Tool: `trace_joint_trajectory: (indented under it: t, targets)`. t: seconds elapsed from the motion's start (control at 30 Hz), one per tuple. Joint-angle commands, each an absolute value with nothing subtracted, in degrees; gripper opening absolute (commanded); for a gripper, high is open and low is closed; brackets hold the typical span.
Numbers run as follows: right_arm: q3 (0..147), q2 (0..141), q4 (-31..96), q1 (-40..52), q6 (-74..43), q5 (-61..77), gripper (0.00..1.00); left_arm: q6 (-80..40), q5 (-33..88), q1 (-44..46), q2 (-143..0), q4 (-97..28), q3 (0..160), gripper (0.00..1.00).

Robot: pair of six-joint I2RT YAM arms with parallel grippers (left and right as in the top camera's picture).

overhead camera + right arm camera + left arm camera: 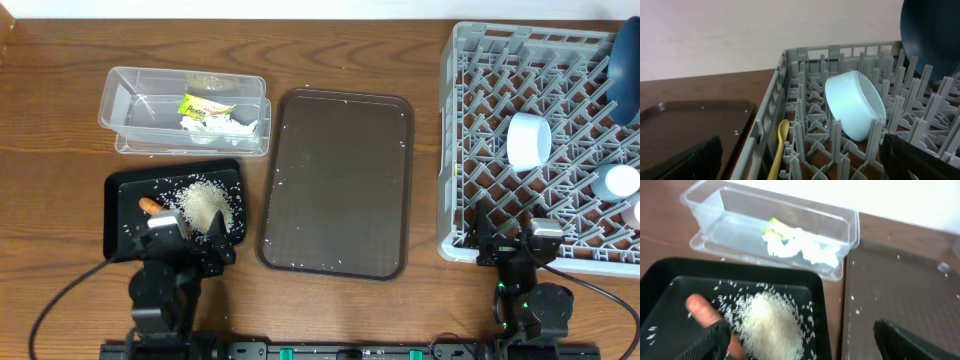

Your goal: Sort waste into correct bins and load items into the dishwasher rack

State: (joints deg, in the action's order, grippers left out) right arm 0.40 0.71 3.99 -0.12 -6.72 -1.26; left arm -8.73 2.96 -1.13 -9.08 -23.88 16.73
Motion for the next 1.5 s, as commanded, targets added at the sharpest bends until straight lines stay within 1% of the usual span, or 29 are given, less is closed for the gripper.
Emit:
trace_joint_trajectory:
  t: [0.0,0.23,0.43,0.5,1.47]
  targets:
    - [0.3,0.4,4.3,0.8,-5.9,-1.1,0.99,-8.1,2.1,-1.5,-4.1,-17.2,10.3,0.93]
    - [0.3,0.4,4.3,0.8,-5.9,-1.1,0.99,-7.0,0.2,-1.6,-0.1,1.4,0.1,0.94]
    - [0.3,0.4,4.3,0.8,-5.9,-1.1,0.99,-1.9,0.2,-1.6,-0.1,-1.7,0.2,0.94]
    - [0.3,0.4,4.3,0.8,-5.9,-1.0,0.99,-2.1,0.6,-1.6,-0.1,-4.3,0.2,0.94]
    - [0.3,0.4,4.3,0.8,-5.9,-1.1,0.99,-2.4,0.8,-1.5,-0.2,-4.0,0.2,0.94]
